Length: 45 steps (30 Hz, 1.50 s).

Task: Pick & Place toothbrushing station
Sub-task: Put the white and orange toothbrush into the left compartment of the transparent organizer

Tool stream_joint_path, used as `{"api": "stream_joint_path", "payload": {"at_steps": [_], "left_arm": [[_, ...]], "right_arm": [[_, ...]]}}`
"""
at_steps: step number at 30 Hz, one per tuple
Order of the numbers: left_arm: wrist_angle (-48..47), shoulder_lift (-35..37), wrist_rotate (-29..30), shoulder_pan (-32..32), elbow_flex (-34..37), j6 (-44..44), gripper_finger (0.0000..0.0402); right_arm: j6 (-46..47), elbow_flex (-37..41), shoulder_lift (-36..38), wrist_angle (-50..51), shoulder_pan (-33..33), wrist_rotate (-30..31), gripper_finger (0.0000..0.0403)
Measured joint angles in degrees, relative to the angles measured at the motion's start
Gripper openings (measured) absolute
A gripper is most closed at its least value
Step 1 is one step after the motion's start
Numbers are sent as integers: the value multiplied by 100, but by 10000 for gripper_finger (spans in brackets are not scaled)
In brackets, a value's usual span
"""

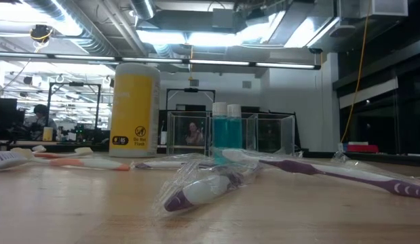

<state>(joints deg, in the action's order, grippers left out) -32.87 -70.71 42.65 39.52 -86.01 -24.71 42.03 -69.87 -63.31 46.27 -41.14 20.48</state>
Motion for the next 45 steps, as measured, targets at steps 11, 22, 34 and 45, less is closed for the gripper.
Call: {"api": "stream_joint_path", "payload": {"at_steps": [11,22,34,45], "left_arm": [[4354,1427,320,501,3111,445,143],[2790,1740,-1588,-1532,2428,932,143],[386,3422,-1174,-2124,2561,-44,143],[-339,2460,-1641,-2083,2564,-1516,143]], "right_arm": [[858,0,-323,-248,-1642,2266,157],[1097,-2,348,-233,-2537,4391,157],[4905,466,672,2703,-2833,3610,157],[5258,1298,756,2253,-2239,1599,156]]}}
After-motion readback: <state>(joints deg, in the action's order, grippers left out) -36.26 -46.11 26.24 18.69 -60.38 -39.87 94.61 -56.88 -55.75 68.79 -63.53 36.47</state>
